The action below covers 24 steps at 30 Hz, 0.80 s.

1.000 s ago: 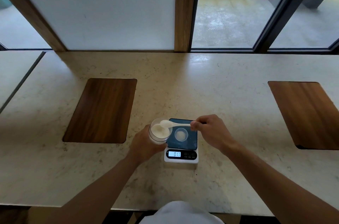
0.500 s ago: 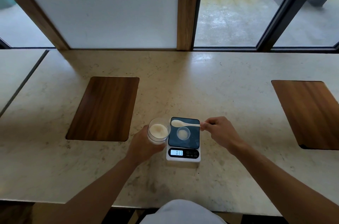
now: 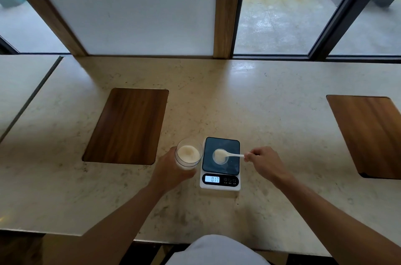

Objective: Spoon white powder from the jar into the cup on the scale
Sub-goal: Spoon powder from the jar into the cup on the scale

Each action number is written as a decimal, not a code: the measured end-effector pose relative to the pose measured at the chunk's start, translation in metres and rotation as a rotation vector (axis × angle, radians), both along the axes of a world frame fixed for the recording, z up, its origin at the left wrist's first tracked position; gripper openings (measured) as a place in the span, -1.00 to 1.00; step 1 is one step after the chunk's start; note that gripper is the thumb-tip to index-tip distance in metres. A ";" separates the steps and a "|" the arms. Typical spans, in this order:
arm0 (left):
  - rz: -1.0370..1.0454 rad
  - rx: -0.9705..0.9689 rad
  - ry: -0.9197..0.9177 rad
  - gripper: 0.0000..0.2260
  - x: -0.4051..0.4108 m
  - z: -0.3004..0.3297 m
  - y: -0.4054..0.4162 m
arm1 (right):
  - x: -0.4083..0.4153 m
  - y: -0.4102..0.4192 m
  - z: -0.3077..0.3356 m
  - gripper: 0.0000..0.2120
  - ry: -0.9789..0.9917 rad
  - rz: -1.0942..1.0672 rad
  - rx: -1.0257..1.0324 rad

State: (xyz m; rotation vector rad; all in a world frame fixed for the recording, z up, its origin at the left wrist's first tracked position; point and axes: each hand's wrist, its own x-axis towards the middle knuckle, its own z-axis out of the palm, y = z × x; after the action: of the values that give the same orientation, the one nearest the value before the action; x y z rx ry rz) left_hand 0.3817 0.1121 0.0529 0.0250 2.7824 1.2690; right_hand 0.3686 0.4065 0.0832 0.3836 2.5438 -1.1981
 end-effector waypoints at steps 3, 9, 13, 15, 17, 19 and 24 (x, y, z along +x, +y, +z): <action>-0.007 0.004 0.005 -0.37 0.000 0.000 0.000 | -0.002 -0.001 -0.006 -0.77 0.002 -0.008 0.025; -0.029 -0.006 0.035 -0.37 -0.001 0.000 0.001 | -0.004 -0.005 -0.013 -0.76 0.026 0.001 0.100; -0.044 -0.014 0.035 -0.38 -0.001 -0.001 0.002 | -0.005 -0.006 -0.016 -0.74 0.052 0.021 0.160; -0.047 -0.014 0.036 -0.39 -0.002 -0.002 0.002 | -0.005 -0.008 -0.017 -0.74 0.062 0.032 0.184; -0.044 -0.020 0.029 -0.37 -0.004 -0.003 0.002 | -0.004 -0.009 -0.017 -0.74 0.080 0.042 0.207; -0.044 -0.020 0.024 -0.36 -0.004 -0.004 0.002 | -0.004 -0.011 -0.016 -0.75 0.102 0.054 0.226; -0.040 -0.031 0.026 -0.37 -0.004 -0.003 0.003 | -0.004 -0.014 -0.010 -0.76 0.193 0.110 0.276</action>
State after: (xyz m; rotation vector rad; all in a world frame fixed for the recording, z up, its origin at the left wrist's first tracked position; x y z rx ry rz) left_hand 0.3777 0.1147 0.0495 0.0948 2.8077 1.2258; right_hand 0.3647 0.3926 0.0730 0.1928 2.8652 -0.8844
